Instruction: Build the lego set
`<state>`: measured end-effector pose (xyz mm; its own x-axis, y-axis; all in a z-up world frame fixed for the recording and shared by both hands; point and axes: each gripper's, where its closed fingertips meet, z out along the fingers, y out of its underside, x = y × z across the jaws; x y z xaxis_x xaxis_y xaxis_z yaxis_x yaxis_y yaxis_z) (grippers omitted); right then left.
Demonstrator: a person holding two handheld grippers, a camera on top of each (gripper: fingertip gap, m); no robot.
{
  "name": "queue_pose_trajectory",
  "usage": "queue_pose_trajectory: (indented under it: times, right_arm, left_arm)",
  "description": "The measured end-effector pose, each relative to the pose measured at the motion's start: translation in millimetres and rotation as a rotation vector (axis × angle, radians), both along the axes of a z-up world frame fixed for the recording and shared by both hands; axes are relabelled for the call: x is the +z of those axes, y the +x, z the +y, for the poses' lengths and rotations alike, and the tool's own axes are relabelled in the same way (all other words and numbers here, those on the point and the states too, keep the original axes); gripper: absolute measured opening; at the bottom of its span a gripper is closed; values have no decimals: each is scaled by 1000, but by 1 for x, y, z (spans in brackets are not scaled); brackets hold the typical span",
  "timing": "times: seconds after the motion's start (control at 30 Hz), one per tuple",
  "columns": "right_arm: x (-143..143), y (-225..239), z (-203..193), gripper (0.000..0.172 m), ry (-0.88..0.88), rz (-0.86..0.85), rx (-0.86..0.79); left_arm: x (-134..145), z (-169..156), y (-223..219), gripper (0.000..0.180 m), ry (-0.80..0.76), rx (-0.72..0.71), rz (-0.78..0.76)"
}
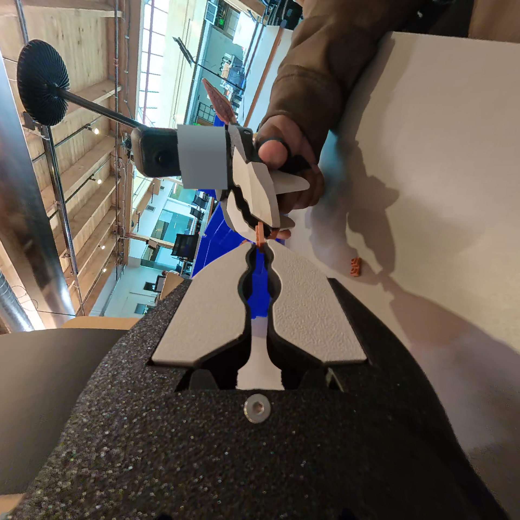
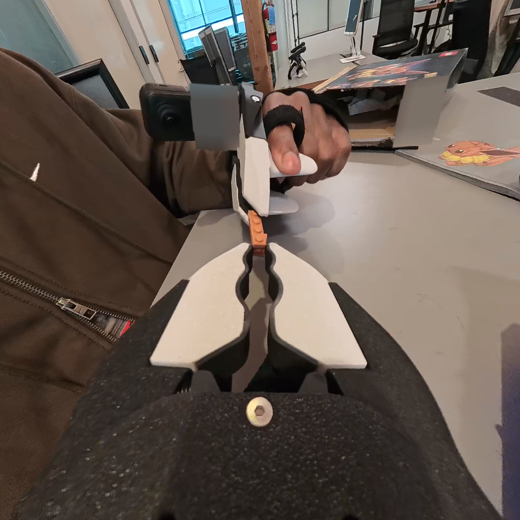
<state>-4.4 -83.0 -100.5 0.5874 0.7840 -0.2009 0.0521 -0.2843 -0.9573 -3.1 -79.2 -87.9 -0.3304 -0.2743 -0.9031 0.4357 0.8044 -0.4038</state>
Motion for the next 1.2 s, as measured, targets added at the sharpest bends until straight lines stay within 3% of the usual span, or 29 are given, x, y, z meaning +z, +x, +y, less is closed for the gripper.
queue_pose_trajectory:
  times: [0.4,1.0,1.2]
  right_arm:
    - [-15,-7,-3,8,-49,-57,38]
    - [-5,-2,0,8,-73,36,15]
    - [-3,-2,-1,8,-76,59,20]
  left_arm:
    - [-17,-3,-1,4,203,13,21]
    - [-18,-2,6,27,146,48,26]
    - [-11,-7,10,12,150,69,-60]
